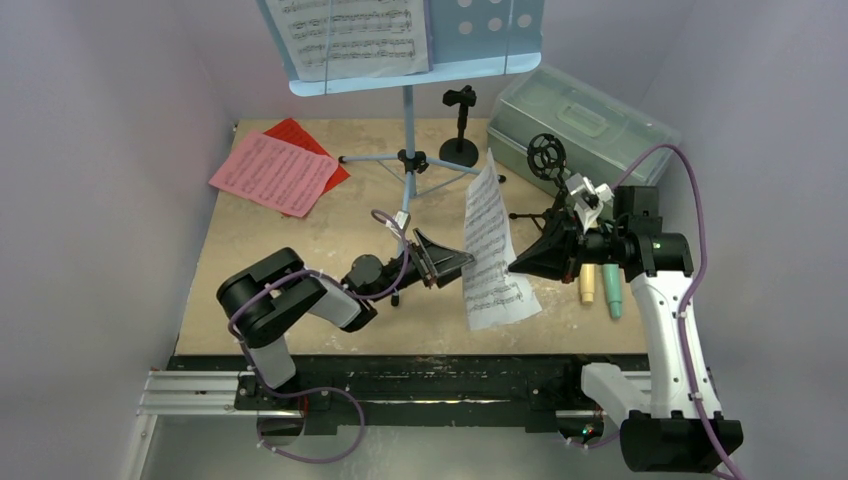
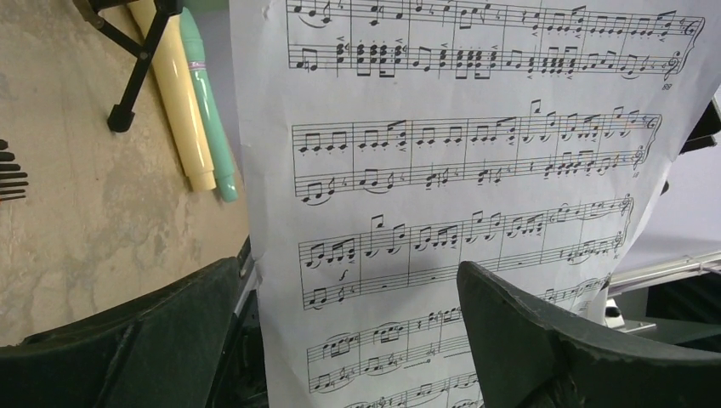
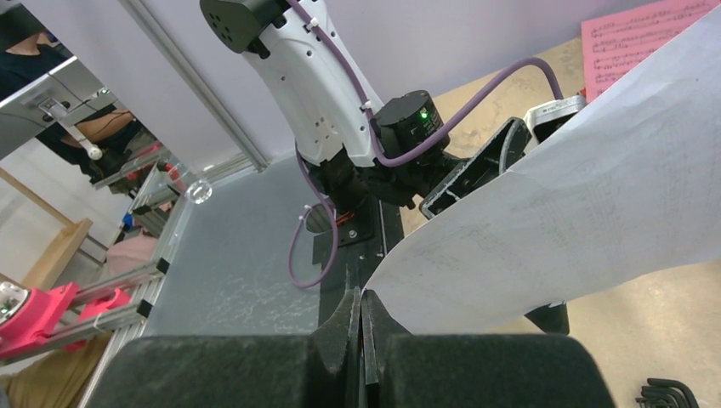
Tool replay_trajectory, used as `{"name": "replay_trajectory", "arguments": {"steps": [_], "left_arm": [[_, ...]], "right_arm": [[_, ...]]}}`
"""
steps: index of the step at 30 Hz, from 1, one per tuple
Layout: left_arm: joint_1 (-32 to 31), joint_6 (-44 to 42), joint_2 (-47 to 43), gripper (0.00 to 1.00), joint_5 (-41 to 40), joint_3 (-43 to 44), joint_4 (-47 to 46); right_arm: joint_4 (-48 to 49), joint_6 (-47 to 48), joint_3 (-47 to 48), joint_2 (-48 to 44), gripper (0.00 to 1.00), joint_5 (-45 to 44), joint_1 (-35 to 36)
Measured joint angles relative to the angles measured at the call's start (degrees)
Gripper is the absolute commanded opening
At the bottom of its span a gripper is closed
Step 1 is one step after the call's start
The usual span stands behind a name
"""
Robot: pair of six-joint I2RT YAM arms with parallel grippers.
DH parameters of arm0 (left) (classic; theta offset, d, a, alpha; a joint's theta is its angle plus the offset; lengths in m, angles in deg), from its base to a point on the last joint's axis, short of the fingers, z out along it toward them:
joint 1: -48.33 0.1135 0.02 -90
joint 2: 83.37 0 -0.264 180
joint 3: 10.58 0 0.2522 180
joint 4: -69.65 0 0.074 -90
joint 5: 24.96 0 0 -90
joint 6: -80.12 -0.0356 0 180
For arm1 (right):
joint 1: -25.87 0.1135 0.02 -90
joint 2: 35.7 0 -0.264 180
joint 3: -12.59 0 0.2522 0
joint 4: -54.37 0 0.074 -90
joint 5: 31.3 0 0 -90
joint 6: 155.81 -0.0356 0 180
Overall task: Pack up the instrument practice props
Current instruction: Pick up the sheet music from the music stand.
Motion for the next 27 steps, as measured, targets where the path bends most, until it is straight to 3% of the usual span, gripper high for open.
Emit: {"name": "replay_trajectory", "arguments": {"steps": [8, 14, 25, 27], "left_arm": [[-0.02, 0.48, -4.63, 0.79, -1.77, -0.39, 0.0], [0.35, 0.26, -8.74, 0.51, -3.72, -1.9, -0.07], [0.52, -0.48, -8.52, 0.0, -3.45, -3.3, -0.07], [0.57, -1.03, -7.93, 0.0, -2.95, -3.3, -0.09]], "right_arm": [[1.97, -1.46, 0.5, -0.07, 0.0, -0.07, -0.46], [6.56, -5.38, -1.05, -0.55, 0.0, -4.28, -0.83], [10.95, -8.96, -3.8, -1.38, 0.0, -10.05, -0.83], [11.13, -8.94, -3.91, -1.62, 0.0, -10.38, -0.83]]}}
